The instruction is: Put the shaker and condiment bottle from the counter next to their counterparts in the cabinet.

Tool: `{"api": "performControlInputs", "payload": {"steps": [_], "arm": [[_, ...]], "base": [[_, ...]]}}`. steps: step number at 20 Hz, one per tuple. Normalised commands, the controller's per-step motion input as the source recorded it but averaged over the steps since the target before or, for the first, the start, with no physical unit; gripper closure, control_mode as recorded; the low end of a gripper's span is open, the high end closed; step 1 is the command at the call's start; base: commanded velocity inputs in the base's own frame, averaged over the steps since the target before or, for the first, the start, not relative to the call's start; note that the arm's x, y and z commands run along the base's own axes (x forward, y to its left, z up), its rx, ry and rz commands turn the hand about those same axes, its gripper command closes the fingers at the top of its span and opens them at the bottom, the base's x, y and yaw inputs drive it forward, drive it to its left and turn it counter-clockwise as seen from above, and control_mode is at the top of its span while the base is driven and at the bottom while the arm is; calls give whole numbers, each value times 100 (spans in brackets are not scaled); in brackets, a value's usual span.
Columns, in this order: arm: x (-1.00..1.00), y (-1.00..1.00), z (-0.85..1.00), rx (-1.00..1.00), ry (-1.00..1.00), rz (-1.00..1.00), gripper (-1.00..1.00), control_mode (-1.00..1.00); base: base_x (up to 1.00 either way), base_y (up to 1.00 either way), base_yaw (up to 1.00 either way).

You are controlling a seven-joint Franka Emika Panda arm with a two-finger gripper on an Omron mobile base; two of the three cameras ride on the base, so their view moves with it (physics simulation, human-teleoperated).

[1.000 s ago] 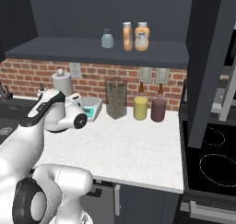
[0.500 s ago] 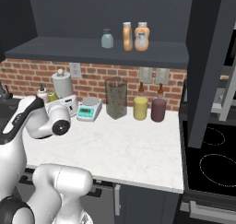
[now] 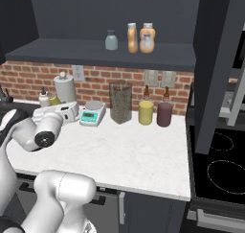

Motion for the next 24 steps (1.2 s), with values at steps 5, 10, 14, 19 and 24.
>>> {"api": "performControlInputs", "payload": {"steps": [5, 10, 14, 19, 24], "arm": [[-33, -18, 39, 6, 0, -17, 100, -100], [-16, -16, 59, 11, 0, -16, 100, -100], [-1, -6, 72, 7, 0, -14, 100, -100], [0, -1, 82, 5, 1, -12, 100, -100], [0, 0, 73, 2, 5, -10, 100, -100]], "base": [[0, 0, 0], [0, 0, 0], [0, 0, 0], [0, 0, 0], [0, 0, 0]]}}
